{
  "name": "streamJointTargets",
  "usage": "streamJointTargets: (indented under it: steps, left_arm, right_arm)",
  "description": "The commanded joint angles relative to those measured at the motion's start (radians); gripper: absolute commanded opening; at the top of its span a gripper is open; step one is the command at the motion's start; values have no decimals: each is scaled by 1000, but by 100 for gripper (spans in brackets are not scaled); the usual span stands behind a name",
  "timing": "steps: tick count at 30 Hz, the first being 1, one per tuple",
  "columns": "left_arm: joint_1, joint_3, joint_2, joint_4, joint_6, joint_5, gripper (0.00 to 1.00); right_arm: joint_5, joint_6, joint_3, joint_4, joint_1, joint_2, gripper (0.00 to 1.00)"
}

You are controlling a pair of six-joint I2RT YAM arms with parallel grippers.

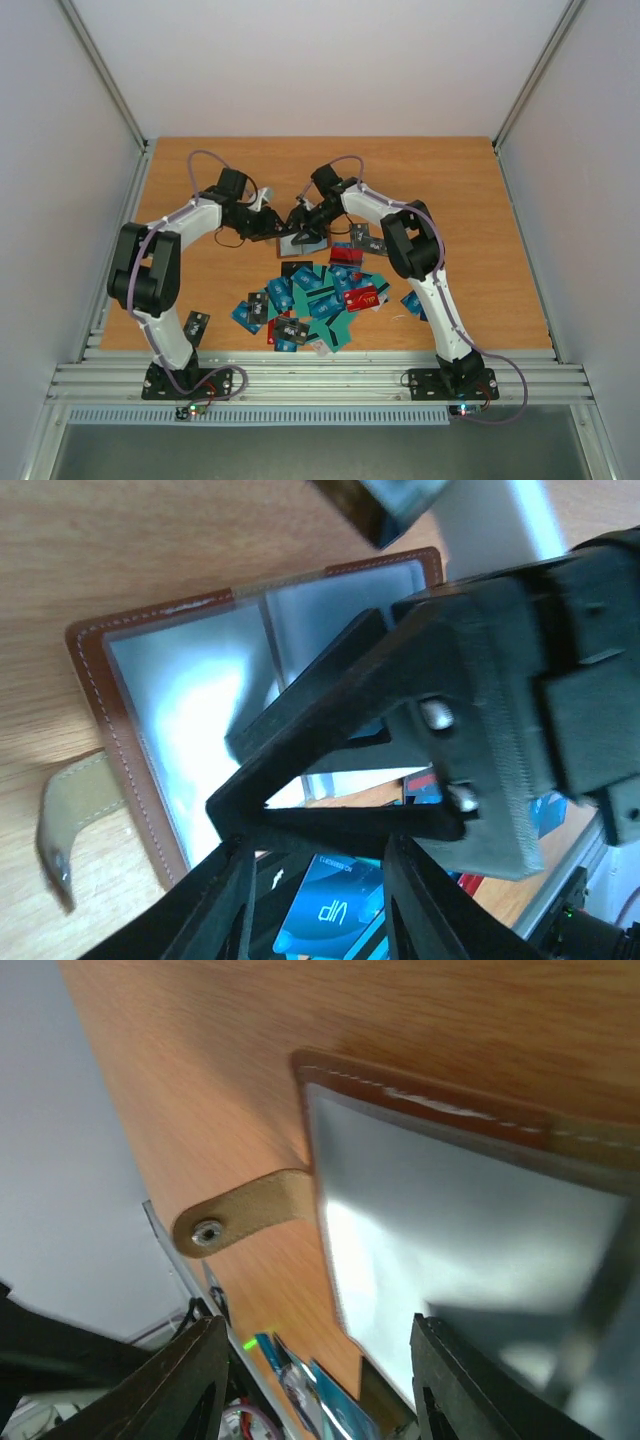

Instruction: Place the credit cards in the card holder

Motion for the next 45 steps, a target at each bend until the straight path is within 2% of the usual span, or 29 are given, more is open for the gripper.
streamJointTargets:
  steps: [1,6,12,30,38,45]
  left_arm:
    - [-12,-13,80,117,-57,100,37]
    - [-22,25,133,125,-80,116,36]
    - [-25,68,166,64,-62,65,33]
    - [-95,74,24,12,-62,33,38]
    - [-126,62,-60,20,-112,8,39]
    - [-186,61,-166,-76,-80,-57,40]
  right_arm:
    - [-17,-12,-18,0,-14,-42,51]
    - [-27,-15,-39,7,-18,-63,48]
    - [-22,-30,-82,3,-43,-110,47]
    - [66,-100,-124,-110,-51,-231,46]
    - [106,-106,-161,-150,-51,-281,45]
    - [133,-107,-199,-153,-51,-333,45]
